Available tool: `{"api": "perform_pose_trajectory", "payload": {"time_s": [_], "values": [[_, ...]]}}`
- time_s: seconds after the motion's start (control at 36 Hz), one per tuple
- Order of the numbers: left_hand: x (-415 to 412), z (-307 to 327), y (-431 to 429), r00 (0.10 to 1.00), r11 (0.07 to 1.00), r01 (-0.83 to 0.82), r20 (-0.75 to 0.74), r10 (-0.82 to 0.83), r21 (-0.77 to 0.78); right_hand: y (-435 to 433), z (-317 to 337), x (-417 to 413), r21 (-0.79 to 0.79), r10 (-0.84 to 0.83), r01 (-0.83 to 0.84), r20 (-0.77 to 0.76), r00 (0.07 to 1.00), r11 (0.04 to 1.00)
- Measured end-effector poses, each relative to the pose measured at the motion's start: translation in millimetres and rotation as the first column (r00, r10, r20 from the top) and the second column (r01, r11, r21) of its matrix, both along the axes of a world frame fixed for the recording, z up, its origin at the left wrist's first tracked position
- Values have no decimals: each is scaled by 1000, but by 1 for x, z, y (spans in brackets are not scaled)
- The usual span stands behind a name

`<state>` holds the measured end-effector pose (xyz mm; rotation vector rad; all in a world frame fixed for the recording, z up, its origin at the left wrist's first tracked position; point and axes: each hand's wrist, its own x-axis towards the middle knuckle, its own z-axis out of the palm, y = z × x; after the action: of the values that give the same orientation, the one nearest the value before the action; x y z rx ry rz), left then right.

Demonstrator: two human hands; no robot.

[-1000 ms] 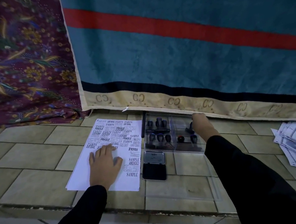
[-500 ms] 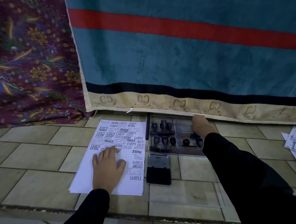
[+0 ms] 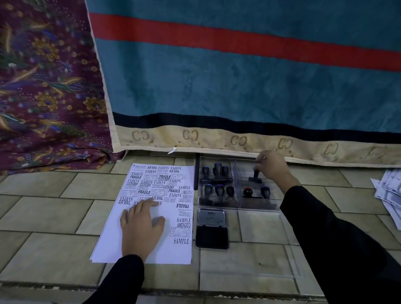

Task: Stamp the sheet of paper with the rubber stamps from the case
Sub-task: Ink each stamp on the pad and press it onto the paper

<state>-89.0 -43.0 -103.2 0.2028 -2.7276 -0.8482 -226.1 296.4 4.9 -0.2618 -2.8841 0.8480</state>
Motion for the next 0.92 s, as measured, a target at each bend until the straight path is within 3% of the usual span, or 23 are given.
{"api": "perform_pose_trajectory", "payload": {"time_s": [0.17, 0.31, 0.36, 0.44, 0.56, 0.61, 0.72, 0.92], "values": [[-1, 10, -4, 1000, 961, -11, -7, 14, 276, -20, 16, 40, -119, 13, -40, -219, 976, 992], [-1, 19, -6, 998, 870, -46, 51, 24, 492, -50, 17, 88, -99, 75, -97, -204, 976, 990], [1, 21, -6, 1000, 898, 0, 7, -4, 441, -62, 13, 107, -148, 139, -166, -175, 975, 975], [5, 17, -4, 994, 982, 88, -79, -76, 167, -75, 6, 132, -172, 230, -255, -153, 961, 952], [12, 14, 5, 957, 973, 226, -175, -231, -46, -86, -5, 153, -180, 334, -350, -115, 936, 919], [14, 14, 13, 926, 940, 336, -160, -342, -64, -90, -10, 161, -153, 374, -389, -116, 920, 909], [16, 10, 29, 861, 853, 506, 8, -509, -129, -96, -18, 173, -59, 455, -465, -131, 881, 883], [18, 3, 42, 836, 829, 548, 97, -539, -114, -104, -23, 181, 12, 468, -471, -144, 872, 882]]}}
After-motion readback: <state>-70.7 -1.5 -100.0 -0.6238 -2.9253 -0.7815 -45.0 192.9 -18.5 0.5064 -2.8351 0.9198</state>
